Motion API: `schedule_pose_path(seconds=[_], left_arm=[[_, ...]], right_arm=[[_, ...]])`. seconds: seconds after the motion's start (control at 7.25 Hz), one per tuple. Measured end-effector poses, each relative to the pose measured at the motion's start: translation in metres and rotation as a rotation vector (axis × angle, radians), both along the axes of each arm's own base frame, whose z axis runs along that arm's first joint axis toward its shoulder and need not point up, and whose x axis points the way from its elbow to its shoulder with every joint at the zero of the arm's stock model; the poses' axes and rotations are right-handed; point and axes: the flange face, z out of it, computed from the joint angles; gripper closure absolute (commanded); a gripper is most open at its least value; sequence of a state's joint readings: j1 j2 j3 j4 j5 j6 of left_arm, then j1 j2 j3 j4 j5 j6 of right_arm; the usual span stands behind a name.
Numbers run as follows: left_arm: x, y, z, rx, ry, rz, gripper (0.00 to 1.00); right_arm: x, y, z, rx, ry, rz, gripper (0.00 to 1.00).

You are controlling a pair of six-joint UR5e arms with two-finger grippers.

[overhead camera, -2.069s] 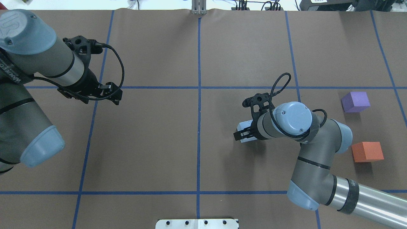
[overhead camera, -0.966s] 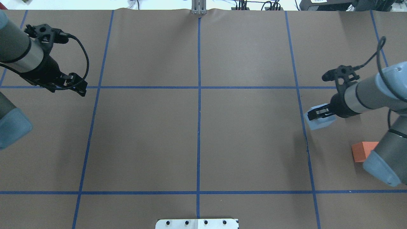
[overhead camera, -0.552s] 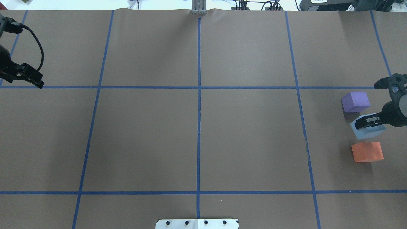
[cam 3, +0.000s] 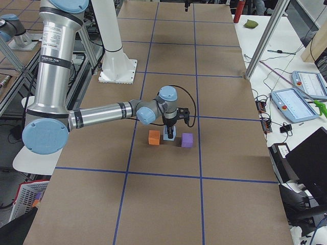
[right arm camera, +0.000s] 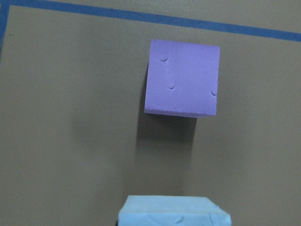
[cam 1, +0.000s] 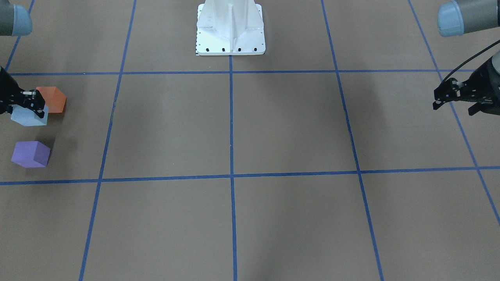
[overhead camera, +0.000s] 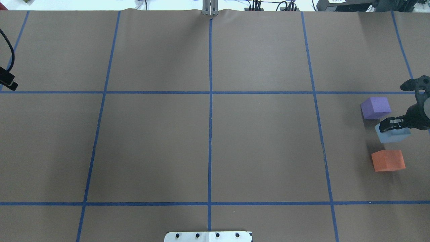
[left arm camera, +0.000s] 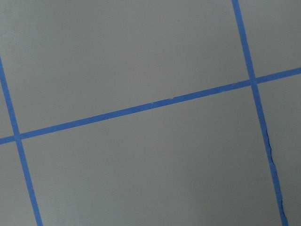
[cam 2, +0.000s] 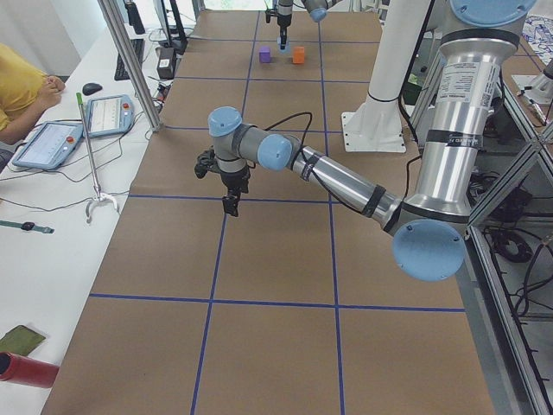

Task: Place blue block between orange and purple blocks
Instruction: 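Carry the light blue cube with the right gripper between purple and orange cubes, then lower the light blue cube into the gap and open the right gripper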

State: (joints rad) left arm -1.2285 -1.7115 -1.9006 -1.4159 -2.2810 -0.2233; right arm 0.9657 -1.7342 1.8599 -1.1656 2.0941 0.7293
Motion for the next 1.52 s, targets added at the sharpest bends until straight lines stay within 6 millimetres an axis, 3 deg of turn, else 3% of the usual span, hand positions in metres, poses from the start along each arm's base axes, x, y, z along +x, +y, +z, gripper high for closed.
schedule_pose_path(seconds=[0.97, 1.52], left_arm=[[-0.004, 0.001, 0.000, 0.002, 0.000, -0.003, 0.00], [-0.004, 0.001, 0.000, 0.001, -0.001, -0.003, 0.00]], right_arm=[[-0.017, -0.023, 0.024, -0.062, 0.011, 0.038, 1.00], [-0.026, -0.023, 0.034, -0.077, -0.004, 0.060, 1.00]])
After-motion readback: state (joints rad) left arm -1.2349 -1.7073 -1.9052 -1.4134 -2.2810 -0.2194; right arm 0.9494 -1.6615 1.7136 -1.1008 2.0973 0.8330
